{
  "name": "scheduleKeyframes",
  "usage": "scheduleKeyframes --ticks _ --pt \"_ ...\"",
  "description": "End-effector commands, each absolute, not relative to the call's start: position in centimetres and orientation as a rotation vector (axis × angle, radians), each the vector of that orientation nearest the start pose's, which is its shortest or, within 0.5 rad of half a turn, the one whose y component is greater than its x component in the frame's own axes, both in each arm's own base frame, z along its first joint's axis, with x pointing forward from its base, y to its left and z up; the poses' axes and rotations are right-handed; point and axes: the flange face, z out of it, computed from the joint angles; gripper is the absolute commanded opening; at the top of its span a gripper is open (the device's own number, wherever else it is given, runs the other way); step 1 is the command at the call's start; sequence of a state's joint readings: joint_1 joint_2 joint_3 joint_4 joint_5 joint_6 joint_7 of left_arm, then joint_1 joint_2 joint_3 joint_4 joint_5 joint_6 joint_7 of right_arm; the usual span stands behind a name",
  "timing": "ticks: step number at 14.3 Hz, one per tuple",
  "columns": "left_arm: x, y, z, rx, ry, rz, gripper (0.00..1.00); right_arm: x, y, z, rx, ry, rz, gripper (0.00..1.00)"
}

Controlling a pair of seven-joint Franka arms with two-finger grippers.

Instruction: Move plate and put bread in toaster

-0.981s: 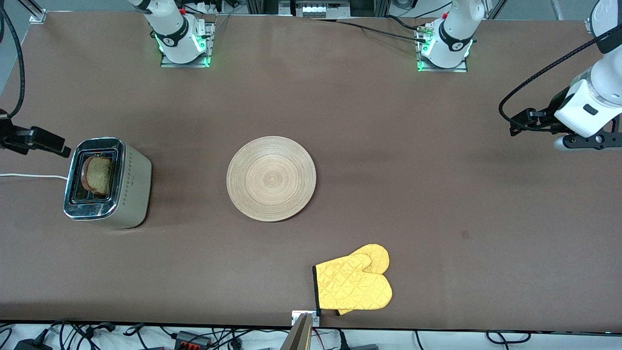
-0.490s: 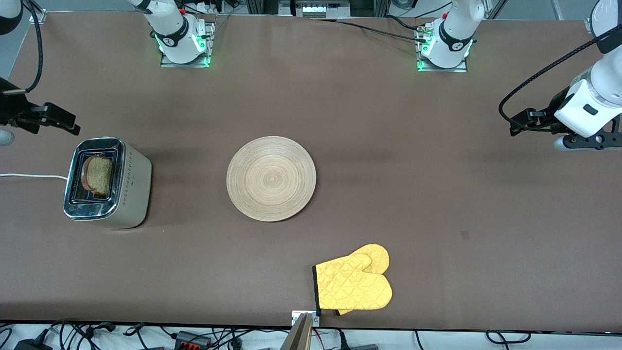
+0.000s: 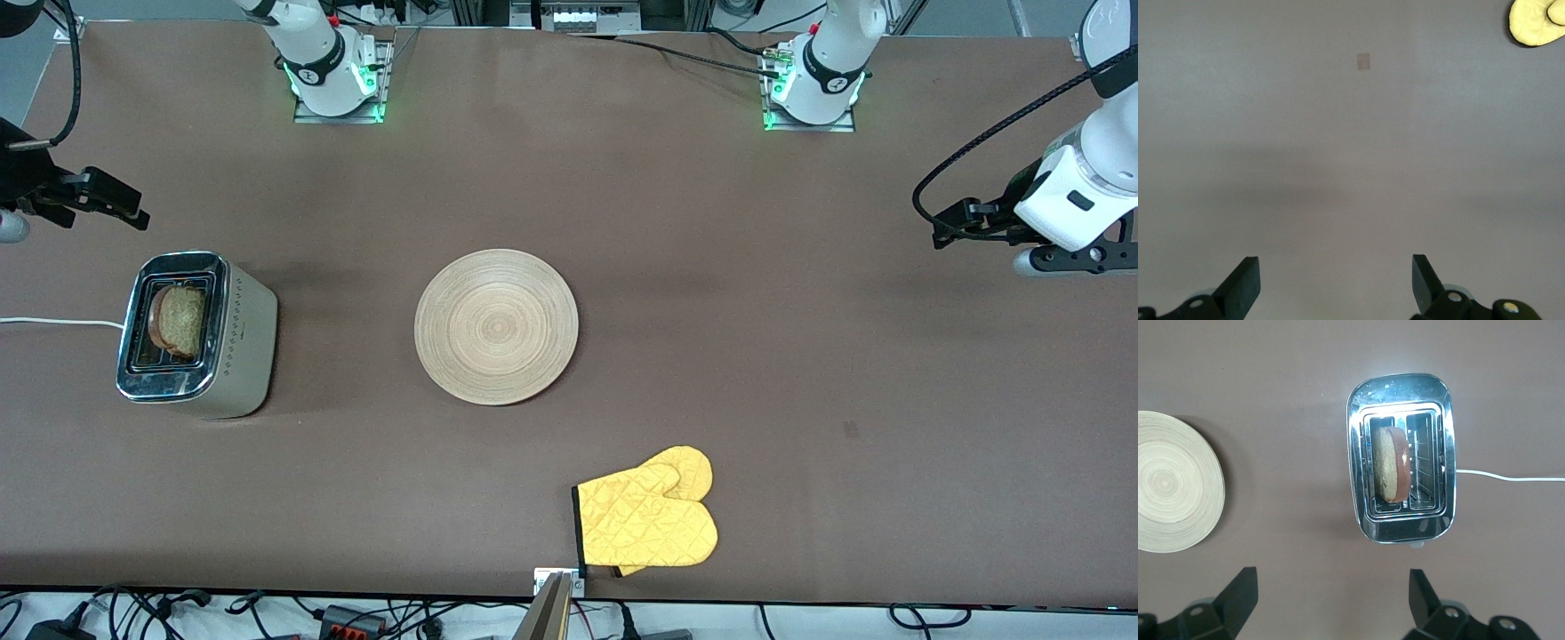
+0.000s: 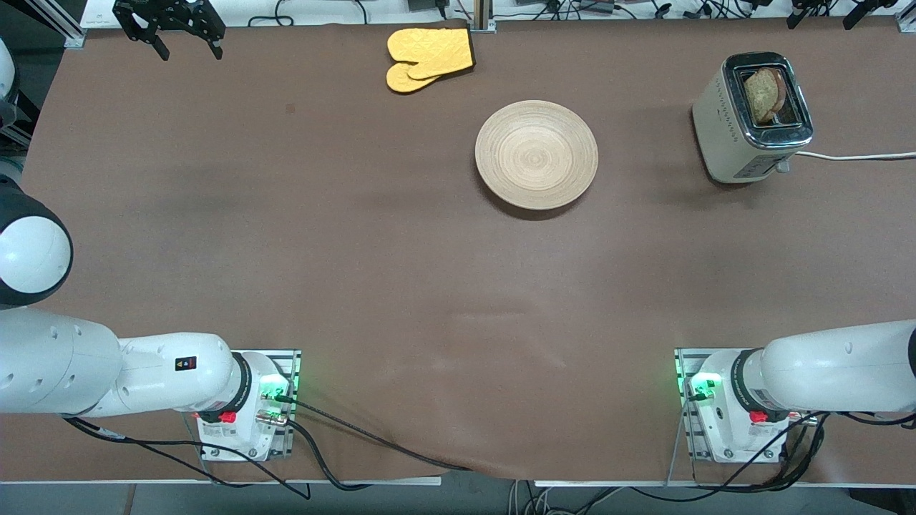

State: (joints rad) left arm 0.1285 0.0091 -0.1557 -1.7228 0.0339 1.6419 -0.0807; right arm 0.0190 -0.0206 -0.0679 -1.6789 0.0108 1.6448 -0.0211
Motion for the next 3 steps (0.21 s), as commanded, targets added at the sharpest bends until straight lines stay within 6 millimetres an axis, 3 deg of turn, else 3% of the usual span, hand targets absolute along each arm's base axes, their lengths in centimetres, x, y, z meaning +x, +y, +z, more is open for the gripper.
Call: scheduleKeyframes --ticks 1,3 --pt "55.42 -1.04 55.46 -3.086 -0.091 0.128 1.00 54.58 -2.59 59.16 -3.140 0.012 0.000 1.00" --pt "55.45 -1.12 55.37 -3.086 -0.088 0.130 1.00 54.58 -2.68 59.16 -3.140 0.012 0.000 1.00"
